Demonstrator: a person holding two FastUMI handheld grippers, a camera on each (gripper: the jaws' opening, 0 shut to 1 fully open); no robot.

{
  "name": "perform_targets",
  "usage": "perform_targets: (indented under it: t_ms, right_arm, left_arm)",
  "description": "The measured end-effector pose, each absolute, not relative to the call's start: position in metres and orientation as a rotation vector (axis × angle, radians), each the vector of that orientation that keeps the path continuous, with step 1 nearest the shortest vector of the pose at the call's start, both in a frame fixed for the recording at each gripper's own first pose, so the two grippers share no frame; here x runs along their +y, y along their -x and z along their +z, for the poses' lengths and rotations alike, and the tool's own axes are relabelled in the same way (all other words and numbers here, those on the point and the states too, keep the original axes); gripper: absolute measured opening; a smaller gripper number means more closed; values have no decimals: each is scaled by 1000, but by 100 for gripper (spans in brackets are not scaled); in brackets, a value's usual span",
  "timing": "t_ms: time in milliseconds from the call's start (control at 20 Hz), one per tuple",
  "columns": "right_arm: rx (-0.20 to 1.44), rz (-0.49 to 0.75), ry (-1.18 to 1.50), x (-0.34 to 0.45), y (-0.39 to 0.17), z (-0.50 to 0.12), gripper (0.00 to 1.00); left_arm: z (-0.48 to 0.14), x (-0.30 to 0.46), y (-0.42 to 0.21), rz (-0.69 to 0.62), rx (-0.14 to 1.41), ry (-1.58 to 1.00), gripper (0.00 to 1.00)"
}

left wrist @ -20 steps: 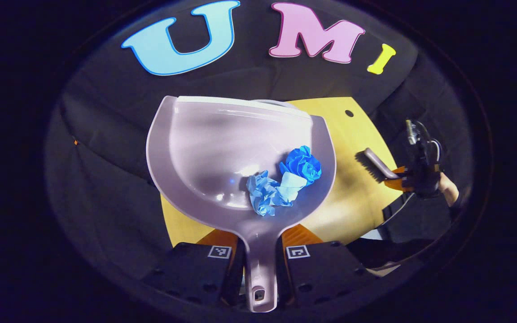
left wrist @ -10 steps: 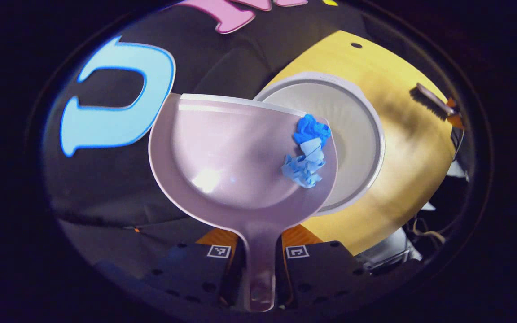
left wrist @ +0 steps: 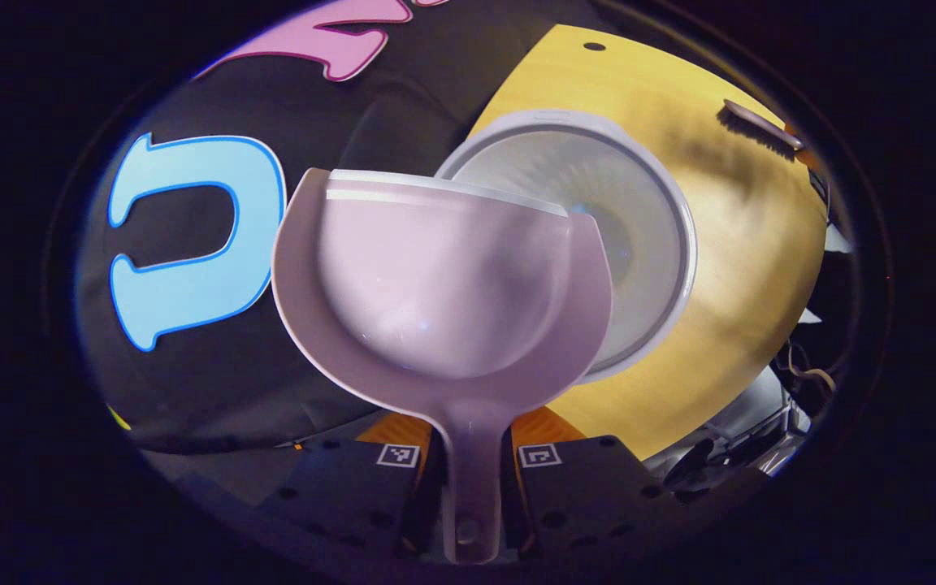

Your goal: Pick up the small broom and dustpan from the desktop, sweep the trash into the dustpan with the broom, and then empty the trash into the garbage bin.

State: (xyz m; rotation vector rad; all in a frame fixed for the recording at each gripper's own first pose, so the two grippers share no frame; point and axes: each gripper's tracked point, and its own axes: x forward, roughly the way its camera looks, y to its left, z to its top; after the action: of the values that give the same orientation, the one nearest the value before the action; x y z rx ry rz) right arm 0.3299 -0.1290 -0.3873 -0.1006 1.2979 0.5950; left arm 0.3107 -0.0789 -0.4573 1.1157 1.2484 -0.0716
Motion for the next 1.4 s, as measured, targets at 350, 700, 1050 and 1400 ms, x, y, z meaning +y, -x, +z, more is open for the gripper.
perform_targets:
  t_ms: [350,700,1050,1400]
  right_arm:
    - [1310,518,96,-136,-330,-387,28]
    - [1313,422,46,-136,-326,-387,28]
    - [1407,314,-7,-132,-301,-438,28]
    - [1516,296,4,-120,-311,-479,28]
  left_arm:
    - [-386,-123,-309,-114,953,-828,28]
    - [-419,-242,-266,-424,793,-371,28]
    - [-541,-322,-216,-419,962,-82,28]
    - [-657,-353,-191,-273,1180,201,28]
